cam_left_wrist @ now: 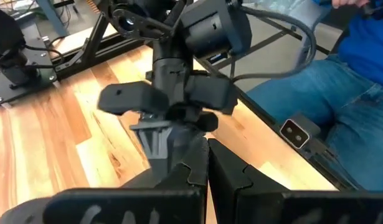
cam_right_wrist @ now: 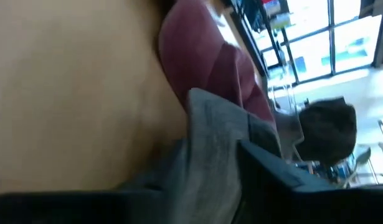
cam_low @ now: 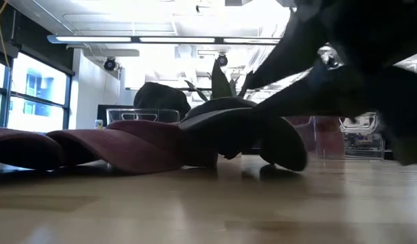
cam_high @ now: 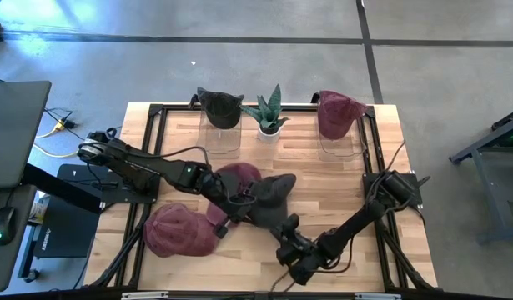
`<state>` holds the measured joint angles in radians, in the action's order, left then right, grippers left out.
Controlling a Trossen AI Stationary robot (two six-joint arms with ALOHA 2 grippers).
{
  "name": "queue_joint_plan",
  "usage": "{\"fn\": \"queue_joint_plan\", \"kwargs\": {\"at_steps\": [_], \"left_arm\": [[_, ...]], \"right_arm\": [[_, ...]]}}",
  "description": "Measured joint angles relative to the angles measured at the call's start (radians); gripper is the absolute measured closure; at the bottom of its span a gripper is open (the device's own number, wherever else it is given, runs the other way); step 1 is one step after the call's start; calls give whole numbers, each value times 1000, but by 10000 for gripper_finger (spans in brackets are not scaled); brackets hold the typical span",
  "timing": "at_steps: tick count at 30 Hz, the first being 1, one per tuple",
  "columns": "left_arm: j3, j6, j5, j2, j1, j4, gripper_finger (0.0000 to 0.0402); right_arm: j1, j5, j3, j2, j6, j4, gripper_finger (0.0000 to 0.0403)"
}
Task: Pick & Place hat
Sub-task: Put the black cap into the left transparent bin
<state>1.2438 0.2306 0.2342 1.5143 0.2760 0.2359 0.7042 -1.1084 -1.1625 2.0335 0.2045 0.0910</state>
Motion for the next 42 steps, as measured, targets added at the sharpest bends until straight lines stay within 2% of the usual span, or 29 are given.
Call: {"fn": "queue_joint_plan", "kwargs": {"at_steps": [4, 5, 8, 11, 14, 18, 21, 25, 29, 31, 34, 37, 39, 42], "left_arm": [[0, -39, -21, 0, 0, 14, 401], [0, -58, -30, 0, 0, 22, 401], [0, -120, -91, 0, 0, 62, 401], [-3, -161, -179, 0, 0, 123, 401], [-53, -192, -215, 0, -1, 65, 401], [-151, -255, -219, 0, -8, -39, 401], [-220, -307, -228, 1, -15, -135, 401], [-258, -348, -277, 1, -21, -244, 401], [-258, -396, -356, 1, -15, -233, 401], [-258, -401, -379, 1, -11, -212, 401], [-259, -404, -386, 8, -5, -202, 401], [-260, -420, -387, 10, 16, -193, 401], [-260, -419, -387, 10, 37, -195, 401], [-259, -404, -387, 10, 76, -192, 401]], "right_arm": [[-10, -39, 0, 0, -29, 64, 374], [-6, -56, 0, 0, -23, 71, 388], [20, -166, 0, 0, -14, 87, 384], [59, -282, 0, 0, 69, 87, 396], [97, -352, 0, 0, 147, 82, 398], [128, -403, 0, 0, 176, 76, 401], [131, -373, 0, 0, 164, 74, 401], [107, -217, 0, 0, 82, 73, 400], [59, -180, -7, -16, 3, 93, 399], [38, -114, -13, -70, -70, 152, 398], [-22, 85, -15, -210, -284, 337, 398], [-154, 314, 22, -359, -472, 492, 396], [-264, 478, 68, -453, -498, 512, 385], [-455, 769, 156, -576, -488, 451, 344]]}}
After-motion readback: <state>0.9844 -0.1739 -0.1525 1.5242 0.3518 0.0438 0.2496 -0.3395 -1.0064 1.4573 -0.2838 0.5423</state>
